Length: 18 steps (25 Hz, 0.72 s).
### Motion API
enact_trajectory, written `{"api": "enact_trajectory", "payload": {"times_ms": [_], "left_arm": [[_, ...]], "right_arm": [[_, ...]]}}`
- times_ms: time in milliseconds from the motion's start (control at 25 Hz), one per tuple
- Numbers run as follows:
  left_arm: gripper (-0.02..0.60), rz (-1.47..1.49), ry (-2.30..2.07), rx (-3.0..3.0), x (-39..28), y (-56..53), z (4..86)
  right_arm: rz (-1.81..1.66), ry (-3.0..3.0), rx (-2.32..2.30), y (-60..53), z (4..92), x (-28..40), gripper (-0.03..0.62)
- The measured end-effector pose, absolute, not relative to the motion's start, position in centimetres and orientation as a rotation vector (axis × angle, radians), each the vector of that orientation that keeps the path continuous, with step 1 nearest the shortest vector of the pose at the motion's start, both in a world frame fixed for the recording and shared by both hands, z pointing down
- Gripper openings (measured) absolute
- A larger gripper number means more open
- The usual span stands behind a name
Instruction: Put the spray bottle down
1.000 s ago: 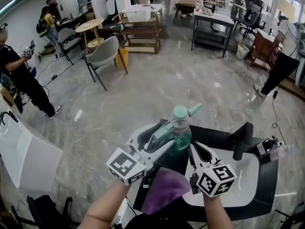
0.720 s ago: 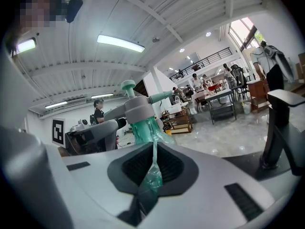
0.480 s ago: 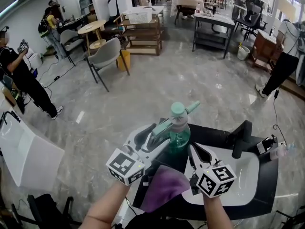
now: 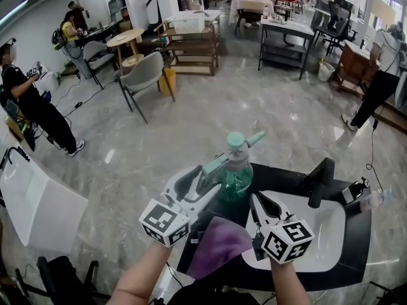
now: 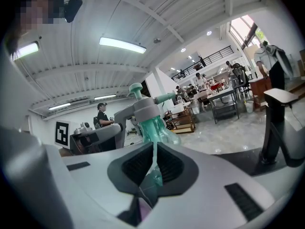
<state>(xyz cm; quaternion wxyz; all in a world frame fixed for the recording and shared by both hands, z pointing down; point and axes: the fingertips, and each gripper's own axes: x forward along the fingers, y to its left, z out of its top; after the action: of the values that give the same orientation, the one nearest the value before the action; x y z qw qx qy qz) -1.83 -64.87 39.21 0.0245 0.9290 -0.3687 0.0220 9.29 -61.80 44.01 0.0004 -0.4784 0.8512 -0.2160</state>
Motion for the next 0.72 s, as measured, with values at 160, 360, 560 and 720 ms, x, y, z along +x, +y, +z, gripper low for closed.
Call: {"api": "enact_trajectory", "payload": {"times_ms": [160, 360, 560, 720], "left_arm": [[0.238, 0.072, -1.182, 2.852, -2.5, -64.4, 39.3], [0.238, 0.075, -1.184, 2.850, -2.6, -63.1, 39.1], [0.236, 0.101, -1.157, 2.833, -2.6, -61.6, 39.8], [0.236, 0.089, -1.163, 2.809, -3.0, -60.6, 40.0]], "right_arm": [[-0.676, 2.673, -1.498, -61.1, 43.9, 9.5, 0.009], [-0.675, 2.670, -1.499, -60.3, 43.8, 9.7, 0.008], [-0.677, 2.667, -1.500, -59.4, 43.8, 9.8, 0.009], [-0.688, 2.656, -1.487, -58.7, 43.7, 9.8, 0.009]]}}
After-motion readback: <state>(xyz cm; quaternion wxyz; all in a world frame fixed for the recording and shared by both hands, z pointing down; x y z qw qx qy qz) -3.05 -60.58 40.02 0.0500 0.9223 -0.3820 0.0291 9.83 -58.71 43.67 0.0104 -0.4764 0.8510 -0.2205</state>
